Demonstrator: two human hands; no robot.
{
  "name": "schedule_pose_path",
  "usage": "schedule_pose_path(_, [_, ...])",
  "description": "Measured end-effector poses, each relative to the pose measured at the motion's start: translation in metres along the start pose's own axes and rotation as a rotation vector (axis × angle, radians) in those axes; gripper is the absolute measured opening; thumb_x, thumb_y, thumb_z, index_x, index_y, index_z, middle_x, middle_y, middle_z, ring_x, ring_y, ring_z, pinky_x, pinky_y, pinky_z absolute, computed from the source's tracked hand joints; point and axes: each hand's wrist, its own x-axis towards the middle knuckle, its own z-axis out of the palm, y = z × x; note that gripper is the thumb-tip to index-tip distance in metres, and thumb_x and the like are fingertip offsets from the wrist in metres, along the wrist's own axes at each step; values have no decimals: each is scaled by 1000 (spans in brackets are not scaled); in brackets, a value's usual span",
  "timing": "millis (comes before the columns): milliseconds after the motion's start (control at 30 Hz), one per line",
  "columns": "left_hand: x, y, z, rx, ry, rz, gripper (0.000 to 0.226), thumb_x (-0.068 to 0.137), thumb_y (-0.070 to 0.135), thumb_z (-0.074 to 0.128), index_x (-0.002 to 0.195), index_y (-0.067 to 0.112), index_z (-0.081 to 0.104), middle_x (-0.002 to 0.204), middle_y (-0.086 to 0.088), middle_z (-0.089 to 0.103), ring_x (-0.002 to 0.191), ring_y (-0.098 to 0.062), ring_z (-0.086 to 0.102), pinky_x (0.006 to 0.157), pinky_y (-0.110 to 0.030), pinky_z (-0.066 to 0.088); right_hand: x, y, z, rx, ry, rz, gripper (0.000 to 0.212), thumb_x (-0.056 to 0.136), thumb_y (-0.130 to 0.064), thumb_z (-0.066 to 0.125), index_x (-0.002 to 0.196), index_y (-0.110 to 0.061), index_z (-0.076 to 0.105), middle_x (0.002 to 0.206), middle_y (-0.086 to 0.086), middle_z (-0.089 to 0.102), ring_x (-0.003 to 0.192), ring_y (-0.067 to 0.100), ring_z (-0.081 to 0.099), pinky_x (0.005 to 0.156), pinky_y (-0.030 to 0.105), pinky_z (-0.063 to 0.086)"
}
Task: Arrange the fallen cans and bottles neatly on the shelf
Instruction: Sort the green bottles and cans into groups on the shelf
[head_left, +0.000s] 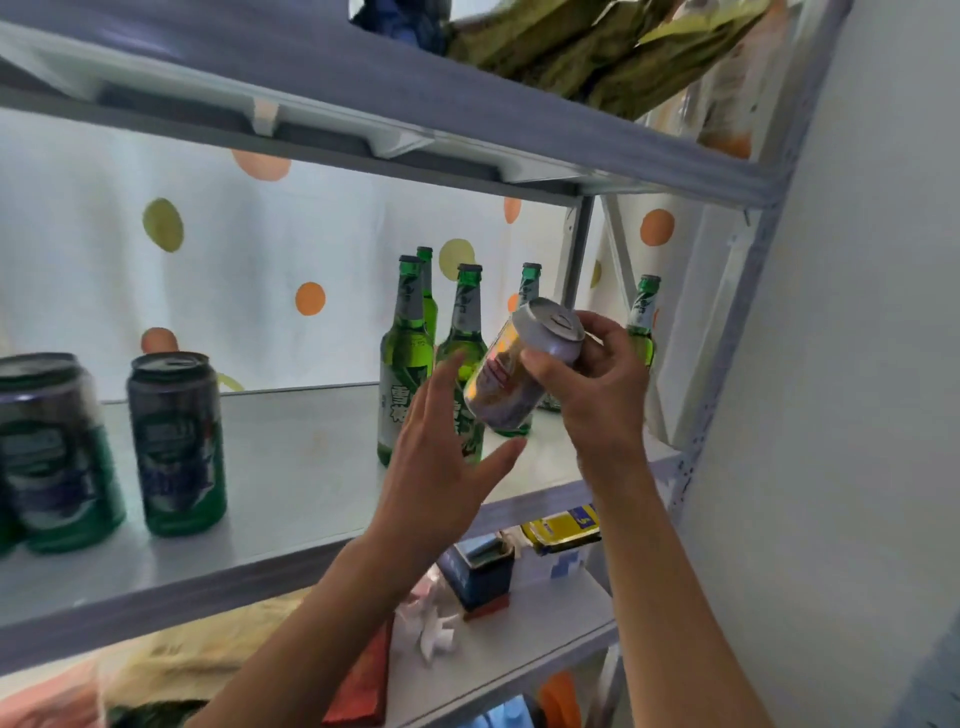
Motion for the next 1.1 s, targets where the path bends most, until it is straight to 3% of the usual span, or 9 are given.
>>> schedule_pose_path(100, [-1, -2, -23, -37, 47, -48, 86, 72, 35, 82, 142, 30, 32, 139, 11, 46, 121, -4, 49, 94, -15, 41, -1, -1, 21, 83, -118, 45, 49, 65, -10, 76, 111, -13, 62, 96, -2, 76, 89, 13, 72, 70, 24, 55])
schedule_pose_path(233, [-6, -11, -52, -168, 42, -148, 75, 73, 25, 83, 129, 41, 35, 119, 42, 45, 114, 18, 45, 88, -5, 41, -5, 2, 48, 140, -253, 64, 65, 57, -16, 76, 119, -2, 63, 101, 2, 75, 92, 14, 71, 74, 23, 54])
schedule_pose_path(433, [-14, -29, -86, -259, 43, -318, 72, 64, 40, 83, 126, 32, 46, 128, 15, 53, 114, -1, 54, 92, -18, 47, -10, 18, 84, 177, -363, 90, 64, 59, -24, 71, 119, -2, 65, 105, 9, 73, 97, 21, 68, 80, 34, 56])
schedule_pose_path(567, [-17, -35, -101, -275, 28, -363, 57, 67, 28, 85, 116, 27, 56, 116, 15, 62, 104, 1, 61, 79, -13, 52, -13, 30, 101, 182, -433, 132, 56, 61, -24, 70, 115, -6, 69, 106, 13, 72, 100, 28, 66, 86, 47, 56])
schedule_pose_path(700, [-21, -47, -108, -190, 35, -397, 68, 59, 39, 86, 119, 25, 57, 113, 15, 65, 102, -3, 62, 83, -22, 55, -19, 44, 114, 158, -482, 164, 55, 63, -26, 68, 115, -7, 70, 105, 11, 73, 101, 27, 66, 81, 39, 55])
schedule_pose_path(967, [-27, -65, -109, -77, 43, -477, 60, 65, 27, 86, 119, 20, 59, 108, 11, 67, 99, -9, 64, 86, -30, 56, -28, 68, 125, 122, -547, 202, 53, 68, -18, 68, 120, -6, 67, 111, 9, 73, 106, 24, 66, 85, 36, 56])
schedule_pose_path(1100, [-29, -72, -104, -22, 140, -496, 55, 65, 24, 87, 112, 25, 59, 103, 17, 66, 95, -2, 62, 78, -21, 54, -28, 74, 128, 55, -562, 203, 54, 72, -9, 63, 126, -7, 64, 114, 4, 73, 107, 16, 67, 84, 29, 57])
